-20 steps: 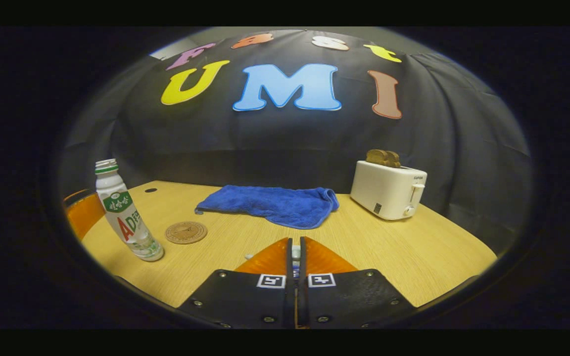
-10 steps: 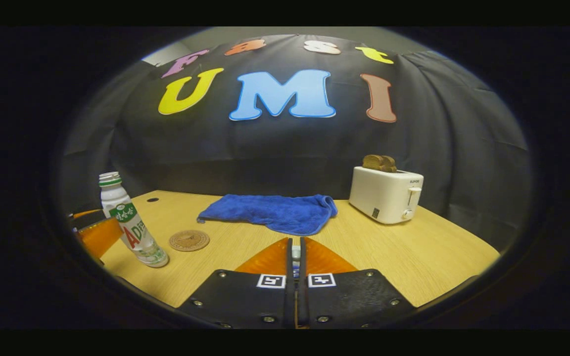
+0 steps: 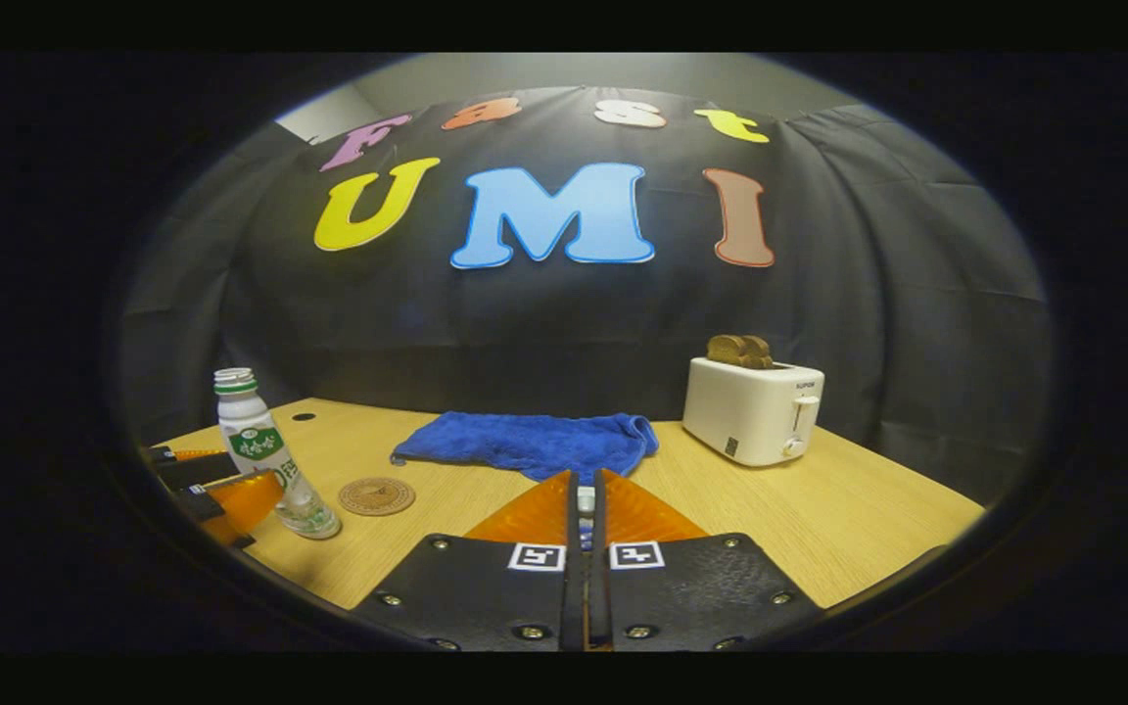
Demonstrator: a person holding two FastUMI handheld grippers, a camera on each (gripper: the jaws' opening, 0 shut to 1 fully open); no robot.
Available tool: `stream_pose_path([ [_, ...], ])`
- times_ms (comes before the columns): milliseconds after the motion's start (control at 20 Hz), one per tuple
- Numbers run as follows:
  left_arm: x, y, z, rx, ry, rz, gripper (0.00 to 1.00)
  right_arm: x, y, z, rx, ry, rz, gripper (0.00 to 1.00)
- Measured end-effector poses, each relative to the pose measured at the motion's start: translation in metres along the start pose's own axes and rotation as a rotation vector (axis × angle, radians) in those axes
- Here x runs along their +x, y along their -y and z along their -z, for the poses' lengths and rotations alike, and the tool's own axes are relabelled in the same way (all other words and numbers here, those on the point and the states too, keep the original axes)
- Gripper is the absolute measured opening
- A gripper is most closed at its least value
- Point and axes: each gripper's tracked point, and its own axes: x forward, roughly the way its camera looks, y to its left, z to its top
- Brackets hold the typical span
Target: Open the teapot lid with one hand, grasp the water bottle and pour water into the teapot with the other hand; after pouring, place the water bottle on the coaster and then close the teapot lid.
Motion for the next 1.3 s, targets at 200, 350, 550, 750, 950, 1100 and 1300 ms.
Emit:
stream_pose_path([
  [200, 0.011, 0.001, 0.010, 0.029, -0.016, -0.007, 0.83, -0.003, 0.004, -0.005, 0.010, 0.015, 0.000, 0.00],
  [350, 0.016, 0.003, 0.005, 0.066, -0.010, -0.007, 0.89, -0.005, 0.008, -0.007, 0.020, 0.019, 0.000, 0.02],
  [550, 0.021, 0.006, 0.006, 0.109, -0.021, -0.014, 0.82, -0.008, 0.010, -0.010, 0.040, 0.022, -0.006, 0.02],
  [750, 0.025, 0.006, 0.010, 0.133, -0.048, -0.027, 0.89, -0.011, 0.011, -0.009, 0.052, 0.019, -0.012, 0.02],
  [950, 0.035, 0.006, 0.012, 0.140, -0.078, -0.037, 1.00, -0.011, 0.013, -0.009, 0.059, 0.021, -0.012, 0.02],
  [1100, 0.040, 0.008, 0.015, 0.143, -0.092, -0.034, 1.00, -0.011, 0.015, -0.007, 0.061, 0.018, -0.012, 0.00],
  [1300, 0.044, 0.010, 0.014, 0.120, -0.100, -0.021, 0.94, -0.011, 0.015, -0.006, 0.066, 0.014, -0.015, 0.02],
])
